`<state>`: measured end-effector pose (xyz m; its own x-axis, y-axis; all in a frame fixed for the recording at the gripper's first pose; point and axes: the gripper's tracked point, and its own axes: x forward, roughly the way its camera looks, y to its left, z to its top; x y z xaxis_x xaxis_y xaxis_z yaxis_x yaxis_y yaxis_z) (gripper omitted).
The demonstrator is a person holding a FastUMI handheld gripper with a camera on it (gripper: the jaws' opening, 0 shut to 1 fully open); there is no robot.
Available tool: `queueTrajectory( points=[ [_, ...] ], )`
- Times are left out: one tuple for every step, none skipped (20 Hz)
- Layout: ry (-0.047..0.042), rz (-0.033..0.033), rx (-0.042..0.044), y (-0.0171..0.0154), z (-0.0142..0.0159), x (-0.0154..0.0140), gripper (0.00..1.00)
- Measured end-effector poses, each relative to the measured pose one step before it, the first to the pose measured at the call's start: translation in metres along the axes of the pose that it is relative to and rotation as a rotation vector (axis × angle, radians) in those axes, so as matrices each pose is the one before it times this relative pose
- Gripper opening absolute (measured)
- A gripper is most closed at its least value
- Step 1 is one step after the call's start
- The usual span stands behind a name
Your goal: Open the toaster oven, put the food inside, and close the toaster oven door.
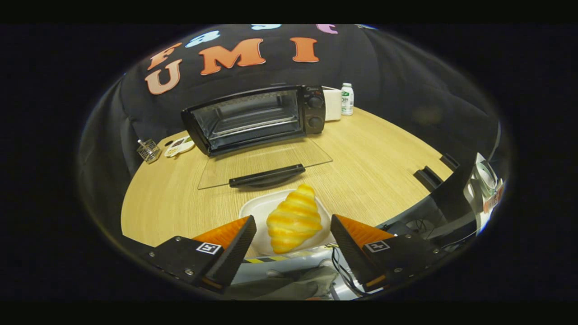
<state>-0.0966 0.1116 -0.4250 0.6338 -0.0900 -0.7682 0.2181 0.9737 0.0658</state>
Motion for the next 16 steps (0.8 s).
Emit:
queueTrajectory(
  points=[
    [0.00832,-0.00695,-0.0002,-0.00058,-0.00475,0.0033,0.99],
    [0.00965,-0.00629,0.00048,-0.00054,-0.00356,0.00415,0.99],
    [0.00813,-0.00281,0.00183,-0.0001,-0.00292,0.00216,0.99],
    [0.00977,-0.0027,0.0036,0.0008,-0.00334,0.00249,0.99],
    [0.01368,-0.00186,0.0044,-0.00006,-0.00323,0.00188,0.99],
    [0.00952,-0.00048,0.00475,0.00041,-0.00268,0.0024,0.99],
    [0.00567,-0.002,0.00283,-0.00018,-0.00149,0.00476,0.99],
    [0.00814,-0.00038,0.001,0.00131,-0.00142,0.00443,0.99],
    [0.00833,0.00165,0.00066,0.00301,-0.0029,0.00417,0.99],
    [0.01052,-0.00051,-0.00096,0.00133,-0.00216,0.00337,0.99],
    [0.01093,-0.00231,-0.00182,-0.00054,-0.00311,0.00274,0.99],
    [-0.00546,-0.00153,-0.00485,0.00076,0.00205,0.0008,0.99],
    [-0.00147,-0.00416,-0.01014,0.00017,-0.00056,0.00288,0.99],
    [0.00161,-0.00793,-0.01469,-0.00166,-0.00042,0.0013,0.99],
    [0.00552,-0.00205,-0.00728,-0.00176,-0.0003,0.00053,0.98],
    [0.00301,0.0019,0.00139,0.00019,0.00108,-0.00218,0.94]
  ],
)
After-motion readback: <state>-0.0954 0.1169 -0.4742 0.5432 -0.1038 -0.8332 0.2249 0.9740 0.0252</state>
